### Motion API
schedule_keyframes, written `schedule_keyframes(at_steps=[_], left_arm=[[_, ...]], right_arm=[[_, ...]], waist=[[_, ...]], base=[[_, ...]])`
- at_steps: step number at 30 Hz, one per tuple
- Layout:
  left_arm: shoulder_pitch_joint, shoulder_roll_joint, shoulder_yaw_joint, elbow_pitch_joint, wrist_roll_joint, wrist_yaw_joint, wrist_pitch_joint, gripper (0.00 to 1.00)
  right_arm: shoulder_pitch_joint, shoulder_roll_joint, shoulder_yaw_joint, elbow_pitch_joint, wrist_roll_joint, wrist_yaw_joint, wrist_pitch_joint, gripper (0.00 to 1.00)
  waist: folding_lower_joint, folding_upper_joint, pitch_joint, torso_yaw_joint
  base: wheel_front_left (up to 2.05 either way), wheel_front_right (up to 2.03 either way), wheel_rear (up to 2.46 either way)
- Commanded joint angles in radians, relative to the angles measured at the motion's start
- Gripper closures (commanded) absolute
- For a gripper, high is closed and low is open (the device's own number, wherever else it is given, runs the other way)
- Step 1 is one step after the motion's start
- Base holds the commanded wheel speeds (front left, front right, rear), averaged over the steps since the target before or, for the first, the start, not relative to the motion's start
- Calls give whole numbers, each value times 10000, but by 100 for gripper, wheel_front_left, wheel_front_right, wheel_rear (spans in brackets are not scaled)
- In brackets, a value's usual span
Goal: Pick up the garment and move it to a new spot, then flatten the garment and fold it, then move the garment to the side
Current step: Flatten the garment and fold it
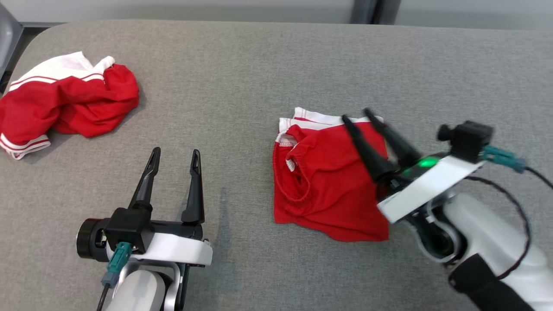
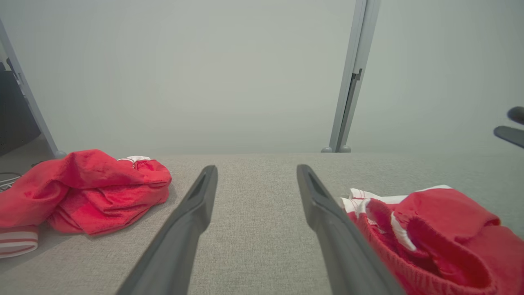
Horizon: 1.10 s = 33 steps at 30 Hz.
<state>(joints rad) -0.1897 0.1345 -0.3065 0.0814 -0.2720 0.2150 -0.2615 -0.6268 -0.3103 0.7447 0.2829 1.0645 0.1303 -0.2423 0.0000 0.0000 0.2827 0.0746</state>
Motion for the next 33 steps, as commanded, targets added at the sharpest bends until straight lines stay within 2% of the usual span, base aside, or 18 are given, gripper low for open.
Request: schedule_keyframes(at_steps=[1,4,13,19,24,33], left_arm=[[-49,37,62,27,-33,-8,-30,0],[8,77,161,7,-37,27,-35,0],[155,270,463,-154,-45,135,-28,0],[191,340,543,-291,-37,194,-31,0],[412,417,563,-367,-71,258,-4,0],[1008,619,668,-546,-220,431,139,0]], right_arm=[[-38,-125,-137,70,-137,9,-98,0],[324,-312,-978,130,-854,9,-238,0],[2106,-203,-4327,-647,-3207,7,-235,0],[3388,13,-5874,-961,-4520,9,-235,0],[4108,258,-6650,-1283,-5460,7,-236,0],[4821,557,-6881,-1695,-6554,7,-237,0]], waist=[[0,0,-33,-75],[0,0,-77,-269],[0,0,-141,-838],[0,0,-215,-1073],[0,0,-344,-1229],[0,0,-872,-1401]], base=[[0,0,0],[0,0,0],[0,0,0],[0,0,0],[0,0,0],[0,0,0]])
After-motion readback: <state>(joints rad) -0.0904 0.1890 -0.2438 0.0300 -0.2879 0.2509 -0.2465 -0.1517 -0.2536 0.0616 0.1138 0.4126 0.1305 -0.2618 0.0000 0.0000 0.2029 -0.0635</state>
